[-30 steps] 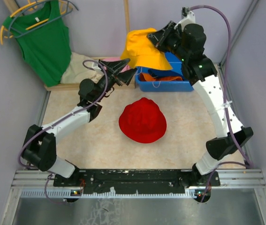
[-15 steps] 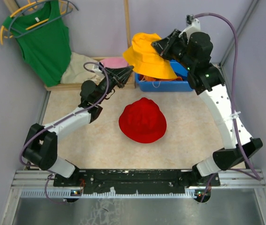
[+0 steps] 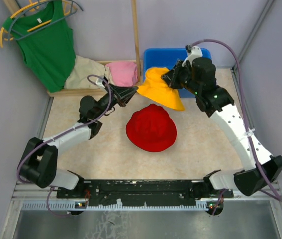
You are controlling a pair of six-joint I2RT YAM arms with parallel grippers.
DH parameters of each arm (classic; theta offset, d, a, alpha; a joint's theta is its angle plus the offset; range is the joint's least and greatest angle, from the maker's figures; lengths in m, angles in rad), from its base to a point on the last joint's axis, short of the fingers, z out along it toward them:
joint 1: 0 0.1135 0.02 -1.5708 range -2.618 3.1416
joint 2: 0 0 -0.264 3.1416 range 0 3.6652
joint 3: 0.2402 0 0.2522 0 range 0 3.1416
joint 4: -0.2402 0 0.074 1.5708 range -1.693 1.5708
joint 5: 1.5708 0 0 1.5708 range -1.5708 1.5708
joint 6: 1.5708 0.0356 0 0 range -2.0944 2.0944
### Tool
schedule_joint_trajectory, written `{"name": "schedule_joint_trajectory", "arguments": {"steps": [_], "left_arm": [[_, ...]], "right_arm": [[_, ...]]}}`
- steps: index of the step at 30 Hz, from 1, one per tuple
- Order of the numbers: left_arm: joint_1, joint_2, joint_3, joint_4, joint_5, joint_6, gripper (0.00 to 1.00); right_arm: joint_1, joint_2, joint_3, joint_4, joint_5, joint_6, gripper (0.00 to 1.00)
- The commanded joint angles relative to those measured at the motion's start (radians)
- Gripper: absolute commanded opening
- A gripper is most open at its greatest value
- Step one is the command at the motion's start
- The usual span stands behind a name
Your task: Stack the hats
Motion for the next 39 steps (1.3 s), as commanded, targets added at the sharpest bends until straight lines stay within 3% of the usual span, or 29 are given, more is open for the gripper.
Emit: {"name": "schedule_joint_trajectory", "arguments": {"steps": [1,9,18,23,27,29,32,34,39], "left_arm": [[0.006,-0.012,-0.023,0.091,0.145,0.027,0.00],[0.012,-0.110,-0.214,0.132,0.223,0.052,0.00],[0.087,-0.178,-0.425,0.257,0.312,0.032,0.00],[0.134,-0.177,-0.449,0.259,0.396,0.090,0.00],[0.139,-0.107,-0.424,0.357,0.479,0.105,0.00],[0.139,-0.064,-0.422,0.437,0.517,0.084,0.00],[0.144,-0.005,-0.449,0.543,0.549,0.067,0.00],[0.148,0.029,-0.478,0.591,0.567,0.072,0.00],[0.151,0.150,-0.528,0.767,0.591,0.031,0.00]], "right_arm": [[0.090,-0.079,-0.041,0.021,0.050,-0.104,0.00],[0.232,-0.161,-0.170,0.001,0.149,-0.172,0.00],[0.268,-0.227,-0.254,-0.047,0.148,-0.220,0.00],[0.284,-0.236,-0.296,-0.054,0.138,-0.210,0.03],[0.293,-0.251,-0.332,-0.046,0.128,-0.187,0.06],[0.294,-0.264,-0.346,-0.045,0.112,-0.183,0.14],[0.294,-0.300,-0.370,-0.034,0.126,-0.166,0.52],[0.294,-0.324,-0.378,-0.023,0.158,-0.157,0.66],[0.293,-0.331,-0.328,-0.048,0.246,-0.137,0.78]]}}
